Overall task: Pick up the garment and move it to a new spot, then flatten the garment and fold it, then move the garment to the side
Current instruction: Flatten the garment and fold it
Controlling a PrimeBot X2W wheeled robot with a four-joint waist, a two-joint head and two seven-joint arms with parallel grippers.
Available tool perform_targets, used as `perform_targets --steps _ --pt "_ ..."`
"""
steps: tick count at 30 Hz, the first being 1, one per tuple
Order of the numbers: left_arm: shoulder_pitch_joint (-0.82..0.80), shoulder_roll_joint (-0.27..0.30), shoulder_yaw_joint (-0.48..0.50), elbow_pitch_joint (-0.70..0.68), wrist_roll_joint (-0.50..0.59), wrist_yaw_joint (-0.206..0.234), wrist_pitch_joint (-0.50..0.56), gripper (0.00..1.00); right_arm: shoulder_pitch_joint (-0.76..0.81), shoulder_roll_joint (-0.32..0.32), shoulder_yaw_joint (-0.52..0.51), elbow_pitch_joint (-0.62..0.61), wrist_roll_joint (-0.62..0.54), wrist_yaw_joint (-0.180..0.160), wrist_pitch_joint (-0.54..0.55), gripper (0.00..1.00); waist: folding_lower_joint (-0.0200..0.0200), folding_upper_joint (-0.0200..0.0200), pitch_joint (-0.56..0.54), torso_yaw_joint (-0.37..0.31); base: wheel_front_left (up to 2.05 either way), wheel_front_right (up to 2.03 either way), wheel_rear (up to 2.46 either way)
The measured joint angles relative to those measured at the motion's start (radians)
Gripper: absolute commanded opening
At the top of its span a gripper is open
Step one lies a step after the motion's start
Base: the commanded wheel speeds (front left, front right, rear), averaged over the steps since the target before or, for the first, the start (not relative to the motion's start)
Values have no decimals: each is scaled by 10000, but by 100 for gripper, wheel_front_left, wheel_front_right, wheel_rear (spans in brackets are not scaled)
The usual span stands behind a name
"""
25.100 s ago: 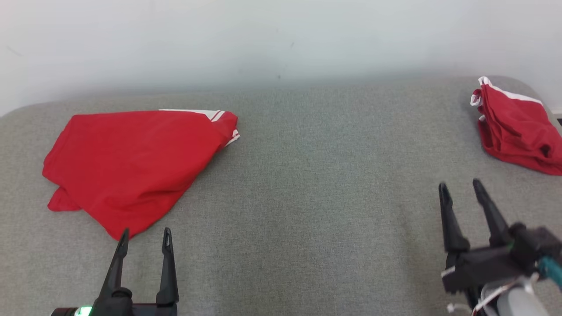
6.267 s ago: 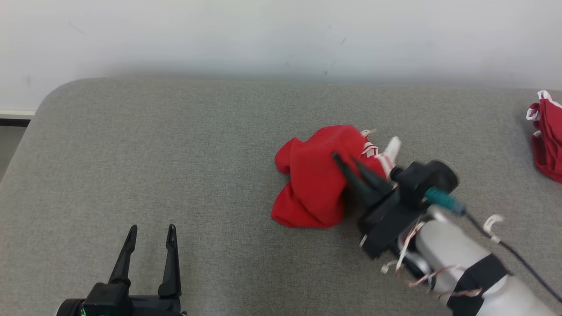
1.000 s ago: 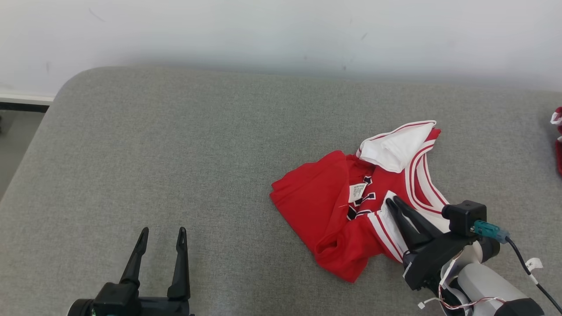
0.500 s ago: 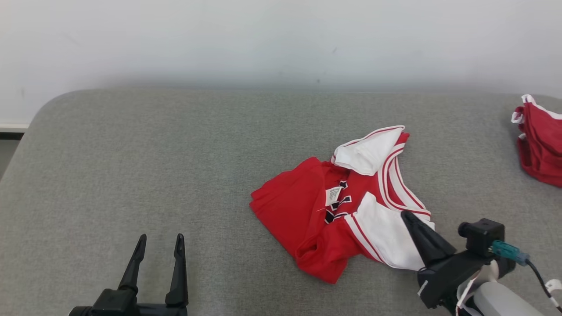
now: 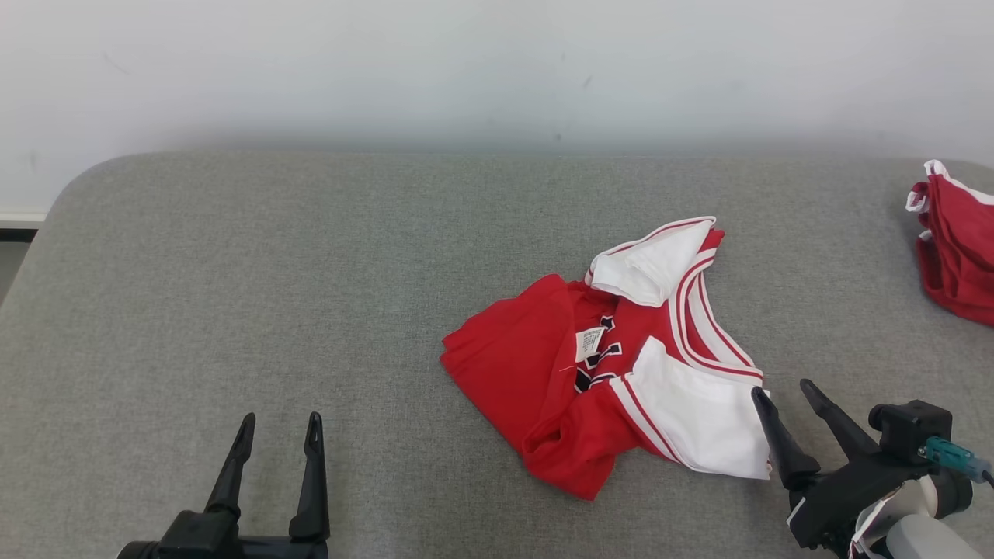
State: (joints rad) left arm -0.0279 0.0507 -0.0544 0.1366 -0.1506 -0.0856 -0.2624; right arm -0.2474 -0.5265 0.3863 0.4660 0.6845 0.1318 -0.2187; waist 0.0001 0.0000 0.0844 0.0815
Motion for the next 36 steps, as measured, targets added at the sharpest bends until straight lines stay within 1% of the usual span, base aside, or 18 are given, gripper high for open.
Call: perform_targets --steps 7,13,14,15,21,28,32,36 --pt "-69 0 128 38 15 -90 0 100 -55 341 -274 658 -2 0 355 100 0 0 143 82 0 0 0" --pt "-243 0 82 25 98 -121 -2 100 -633 725 -176 1720 117 0 523 100 0 0 400 211 0 0 0" --pt "-243 0 81 23 100 -119 0 100 -685 765 -109 1824 146 0 512 13 0 0 427 233 0 0 0" --pt "-243 0 84 21 102 -117 0 100 -751 823 -40 1887 213 0 504 0 0 0 451 251 0 0 0" --pt "-237 0 161 12 134 -111 -2 100 -988 825 201 1910 209 0 -65 0 0 0 465 261 0 0 0" --pt "-175 0 215 -10 188 -69 -2 100 -1029 514 272 1578 -159 0 -385 0 0 0 380 8 0 0 0" --pt "-178 -2 109 -38 186 -23 -2 100 -880 194 -167 1164 -337 0 -416 0 0 0 344 -138 0 0 0" --pt "-161 0 35 -75 176 63 0 100 -188 33 -821 826 -516 0 -426 0 0 0 291 -212 0 0 0"
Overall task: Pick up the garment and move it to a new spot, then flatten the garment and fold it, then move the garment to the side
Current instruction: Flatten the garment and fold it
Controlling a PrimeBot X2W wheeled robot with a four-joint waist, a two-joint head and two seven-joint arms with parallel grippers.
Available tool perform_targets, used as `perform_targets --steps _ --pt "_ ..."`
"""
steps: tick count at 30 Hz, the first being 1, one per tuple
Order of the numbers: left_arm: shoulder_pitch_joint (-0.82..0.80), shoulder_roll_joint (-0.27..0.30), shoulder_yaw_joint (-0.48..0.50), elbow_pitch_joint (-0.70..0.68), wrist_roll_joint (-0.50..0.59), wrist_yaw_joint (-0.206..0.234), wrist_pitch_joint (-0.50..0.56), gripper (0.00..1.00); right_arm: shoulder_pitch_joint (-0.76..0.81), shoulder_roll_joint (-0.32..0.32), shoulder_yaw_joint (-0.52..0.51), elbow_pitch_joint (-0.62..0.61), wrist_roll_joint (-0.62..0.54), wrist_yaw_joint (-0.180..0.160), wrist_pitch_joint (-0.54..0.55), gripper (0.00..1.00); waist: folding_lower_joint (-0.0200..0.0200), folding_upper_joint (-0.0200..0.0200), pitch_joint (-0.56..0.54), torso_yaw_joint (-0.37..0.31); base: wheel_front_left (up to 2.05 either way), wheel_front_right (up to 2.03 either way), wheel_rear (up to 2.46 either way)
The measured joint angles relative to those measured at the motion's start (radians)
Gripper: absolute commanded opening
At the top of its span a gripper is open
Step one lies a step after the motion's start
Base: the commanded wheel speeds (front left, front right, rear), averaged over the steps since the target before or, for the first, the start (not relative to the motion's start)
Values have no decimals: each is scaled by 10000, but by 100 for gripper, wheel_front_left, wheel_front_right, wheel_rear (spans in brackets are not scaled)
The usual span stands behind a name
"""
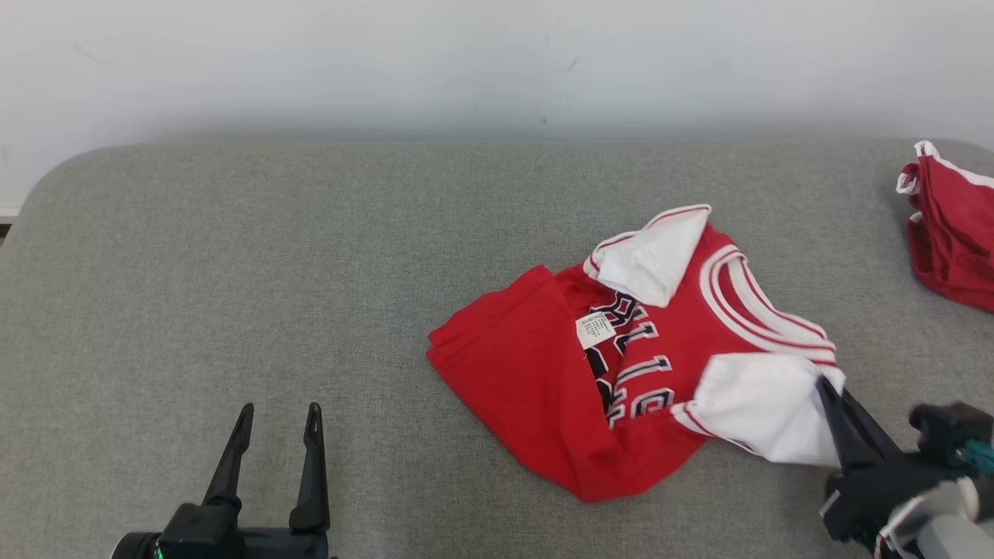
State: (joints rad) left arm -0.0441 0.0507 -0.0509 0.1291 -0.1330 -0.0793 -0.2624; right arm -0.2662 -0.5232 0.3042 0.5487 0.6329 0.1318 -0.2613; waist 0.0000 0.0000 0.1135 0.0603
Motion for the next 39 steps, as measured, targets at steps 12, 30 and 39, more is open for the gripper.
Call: perform_targets --steps 12,30,39 --pt "161 0 -19 82 -4 -31 0 100 848 483 -1662 -1141 -1057 0 -2 100 0 0 -389 -145 0 0 0" --pt "599 0 332 171 86 -267 -2 100 3185 2313 -2869 -4219 -2219 0 -2 100 -1 0 -1094 -113 0 0 0" --pt "744 2 428 25 109 -249 -2 100 3893 3028 -3216 -4752 -2437 0 -4 100 -2 0 -1112 -240 0 0 0"
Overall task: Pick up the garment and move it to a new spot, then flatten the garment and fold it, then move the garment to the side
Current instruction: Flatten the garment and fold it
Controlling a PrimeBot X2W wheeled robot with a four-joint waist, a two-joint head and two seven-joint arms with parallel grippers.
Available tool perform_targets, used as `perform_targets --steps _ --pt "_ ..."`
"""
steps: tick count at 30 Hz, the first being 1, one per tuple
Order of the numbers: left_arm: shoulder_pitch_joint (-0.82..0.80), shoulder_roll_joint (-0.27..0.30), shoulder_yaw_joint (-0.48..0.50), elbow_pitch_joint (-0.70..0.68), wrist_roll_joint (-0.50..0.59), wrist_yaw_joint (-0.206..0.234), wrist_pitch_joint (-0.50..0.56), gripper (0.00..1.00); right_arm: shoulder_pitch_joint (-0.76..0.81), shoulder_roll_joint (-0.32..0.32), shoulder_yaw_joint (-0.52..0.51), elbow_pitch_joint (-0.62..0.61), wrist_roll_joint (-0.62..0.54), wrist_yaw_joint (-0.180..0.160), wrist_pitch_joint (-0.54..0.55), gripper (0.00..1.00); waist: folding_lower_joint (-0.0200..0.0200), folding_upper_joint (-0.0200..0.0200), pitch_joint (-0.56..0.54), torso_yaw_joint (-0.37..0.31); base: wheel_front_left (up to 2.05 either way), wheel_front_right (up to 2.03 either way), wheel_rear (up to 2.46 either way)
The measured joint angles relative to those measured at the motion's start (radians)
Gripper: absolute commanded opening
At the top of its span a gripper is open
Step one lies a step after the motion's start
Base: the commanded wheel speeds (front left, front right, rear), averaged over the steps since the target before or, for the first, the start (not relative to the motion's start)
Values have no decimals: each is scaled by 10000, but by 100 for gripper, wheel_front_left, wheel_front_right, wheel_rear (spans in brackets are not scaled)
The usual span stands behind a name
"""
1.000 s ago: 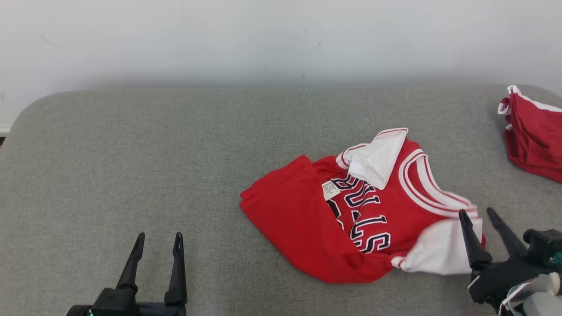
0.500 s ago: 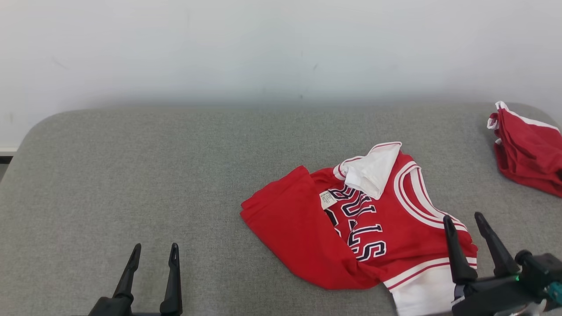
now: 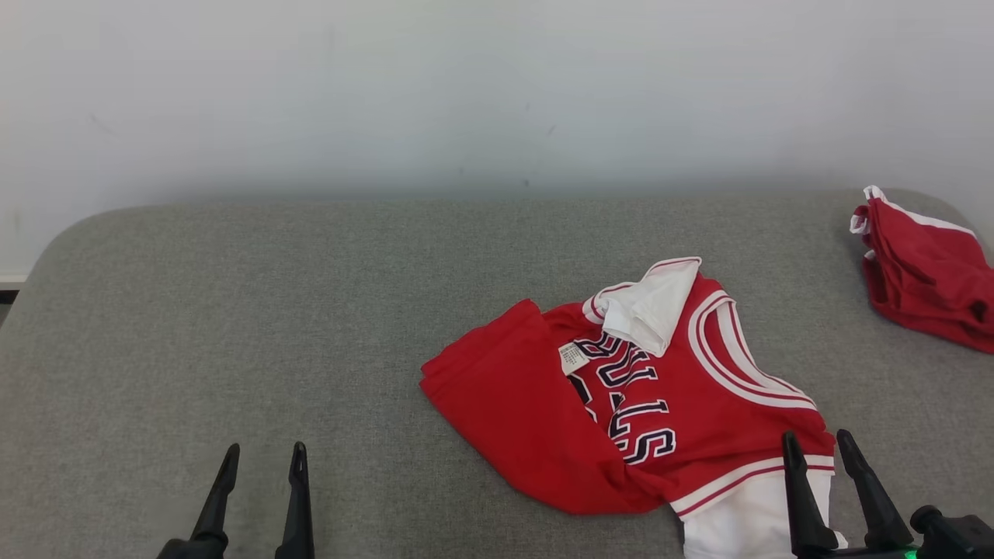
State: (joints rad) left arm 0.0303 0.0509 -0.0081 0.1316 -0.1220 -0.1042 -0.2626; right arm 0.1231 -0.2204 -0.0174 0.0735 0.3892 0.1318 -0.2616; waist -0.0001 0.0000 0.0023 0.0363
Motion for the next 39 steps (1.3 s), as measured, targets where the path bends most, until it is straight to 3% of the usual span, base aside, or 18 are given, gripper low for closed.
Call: perform_targets --steps 7,15,18,24,31,39 --pt "-461 54 -232 56 282 -102 0 100 -73 196 217 -75 -111 0 0 100 1 0 163 -289 0 0 0" --pt "-2472 437 -1053 932 410 -203 0 100 -476 403 514 56 -77 0 0 100 1 0 563 -790 0 0 0" --pt "-3456 826 -1561 1611 345 -209 0 100 -764 456 683 134 -29 0 2 100 2 0 796 -1021 0 0 0" --pt "-5439 2046 -3398 2798 -1072 -272 596 100 -1329 633 892 345 75 0 0 100 2 1 1268 -1625 0 0 0" --pt "-6740 3680 -5515 3001 -3513 -274 2059 100 -1809 963 1120 621 228 0 0 100 3 1 1812 -2499 0 0 0" --pt "-7073 4140 -6491 3235 -4546 -274 2378 100 -2003 1085 1290 803 278 0 0 100 3 1 2150 -3091 0 0 0"
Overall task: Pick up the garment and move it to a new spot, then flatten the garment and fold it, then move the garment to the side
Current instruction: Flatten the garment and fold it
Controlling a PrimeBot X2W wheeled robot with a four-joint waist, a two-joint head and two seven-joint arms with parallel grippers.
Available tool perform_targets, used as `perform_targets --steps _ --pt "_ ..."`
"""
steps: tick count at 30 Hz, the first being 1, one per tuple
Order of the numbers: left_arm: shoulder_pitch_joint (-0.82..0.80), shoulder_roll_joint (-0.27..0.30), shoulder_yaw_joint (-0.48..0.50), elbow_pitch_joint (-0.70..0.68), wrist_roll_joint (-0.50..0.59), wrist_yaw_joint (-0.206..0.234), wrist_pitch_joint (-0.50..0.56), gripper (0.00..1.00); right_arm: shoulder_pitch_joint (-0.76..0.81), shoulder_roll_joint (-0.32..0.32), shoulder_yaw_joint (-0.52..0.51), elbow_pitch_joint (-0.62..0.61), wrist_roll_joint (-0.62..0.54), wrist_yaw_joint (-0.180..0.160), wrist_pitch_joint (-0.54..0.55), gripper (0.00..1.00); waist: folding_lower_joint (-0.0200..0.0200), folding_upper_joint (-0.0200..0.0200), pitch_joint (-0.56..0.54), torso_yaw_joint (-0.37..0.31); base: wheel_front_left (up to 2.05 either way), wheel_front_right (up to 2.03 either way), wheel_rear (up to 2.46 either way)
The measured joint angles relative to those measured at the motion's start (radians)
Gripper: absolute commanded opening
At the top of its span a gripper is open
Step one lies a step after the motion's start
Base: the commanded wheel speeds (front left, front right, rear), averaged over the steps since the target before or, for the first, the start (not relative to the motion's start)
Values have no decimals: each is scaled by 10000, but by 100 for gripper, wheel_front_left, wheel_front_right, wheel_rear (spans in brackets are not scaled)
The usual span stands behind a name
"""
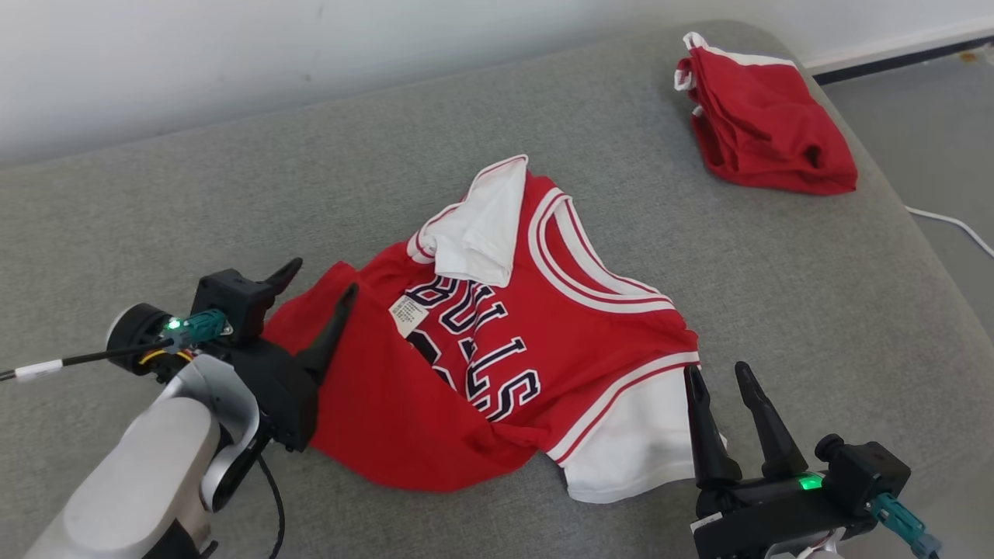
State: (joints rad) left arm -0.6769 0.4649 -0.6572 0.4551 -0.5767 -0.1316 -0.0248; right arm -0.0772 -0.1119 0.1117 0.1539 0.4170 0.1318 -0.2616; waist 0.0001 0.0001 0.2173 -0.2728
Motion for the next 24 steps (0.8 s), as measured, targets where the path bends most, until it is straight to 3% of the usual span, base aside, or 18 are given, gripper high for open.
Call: perform_targets --steps 5,6,7,8,19,24 --pt "-137 81 -698 360 -525 0 188 100 -90 6 59 65 15 0 2 100 0 0 137 -285 0 0 0" --pt "-192 128 -848 447 -560 0 268 81 -105 4 38 63 17 0 0 100 0 0 153 -332 0 0 0" --pt "-237 140 -895 575 -623 0 291 36 -108 0 19 58 17 0 0 100 0 0 165 -370 0 0 0" --pt "-293 148 -918 692 -742 0 326 0 -109 -2 0 46 17 0 0 100 0 0 174 -399 0 0 0" --pt "-626 186 -918 773 -926 40 -790 0 70 -21 -190 -46 -52 0 0 100 0 0 1 20 0 0 0" --pt "129 399 -598 -297 -988 671 -1618 0 344 -90 -341 -105 -92 0 0 100 -2 -1 -142 564 0 0 0"
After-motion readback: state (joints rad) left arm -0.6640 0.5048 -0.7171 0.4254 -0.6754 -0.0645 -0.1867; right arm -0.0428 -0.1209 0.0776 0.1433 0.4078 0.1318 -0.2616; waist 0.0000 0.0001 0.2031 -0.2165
